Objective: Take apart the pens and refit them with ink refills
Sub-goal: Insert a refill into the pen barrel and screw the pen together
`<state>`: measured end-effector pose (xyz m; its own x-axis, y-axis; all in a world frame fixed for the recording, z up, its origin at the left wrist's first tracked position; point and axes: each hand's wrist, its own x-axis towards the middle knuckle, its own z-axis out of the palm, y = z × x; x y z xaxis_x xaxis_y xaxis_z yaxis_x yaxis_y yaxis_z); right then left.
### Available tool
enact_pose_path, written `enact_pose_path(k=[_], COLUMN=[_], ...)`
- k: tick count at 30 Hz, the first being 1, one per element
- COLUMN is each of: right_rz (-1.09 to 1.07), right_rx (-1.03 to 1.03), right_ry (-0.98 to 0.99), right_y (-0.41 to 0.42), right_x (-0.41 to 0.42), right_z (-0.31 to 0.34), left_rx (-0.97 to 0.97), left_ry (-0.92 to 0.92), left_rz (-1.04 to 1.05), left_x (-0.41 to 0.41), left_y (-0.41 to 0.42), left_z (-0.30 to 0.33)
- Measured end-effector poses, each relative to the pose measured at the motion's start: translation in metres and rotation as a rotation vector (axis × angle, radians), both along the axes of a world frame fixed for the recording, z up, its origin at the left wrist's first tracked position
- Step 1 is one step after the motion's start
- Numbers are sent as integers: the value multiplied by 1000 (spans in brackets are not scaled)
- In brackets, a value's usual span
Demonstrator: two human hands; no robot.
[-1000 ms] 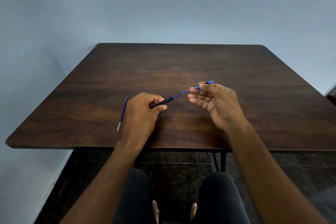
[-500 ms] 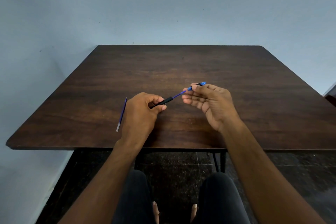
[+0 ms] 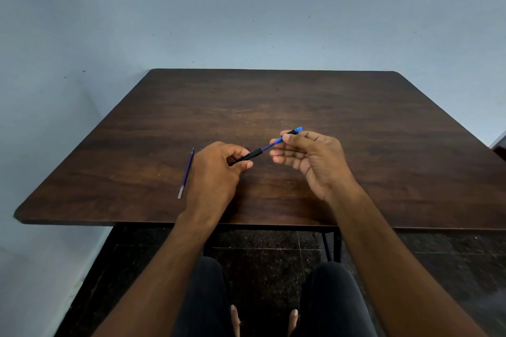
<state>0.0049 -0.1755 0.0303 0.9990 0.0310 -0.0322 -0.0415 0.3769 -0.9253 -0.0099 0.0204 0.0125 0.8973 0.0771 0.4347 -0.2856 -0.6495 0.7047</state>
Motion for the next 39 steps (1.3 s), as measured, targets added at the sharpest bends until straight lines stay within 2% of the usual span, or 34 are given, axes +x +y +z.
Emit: enact_pose_path(k=[23, 31, 39], right_rz=[86, 30, 78], right_rx=[8, -133, 13], right_ry=[50, -15, -63], right_y=[11, 17, 16], right_x=[2, 4, 1], right_z=[-17, -17, -20], left_rx=[11, 9, 10], left_ry=[-47, -88, -77], left_rz=[-24, -12, -11], left_x=[-4, -3, -2], left_y=[-8, -11, -8], left_z=[-3, -4, 1])
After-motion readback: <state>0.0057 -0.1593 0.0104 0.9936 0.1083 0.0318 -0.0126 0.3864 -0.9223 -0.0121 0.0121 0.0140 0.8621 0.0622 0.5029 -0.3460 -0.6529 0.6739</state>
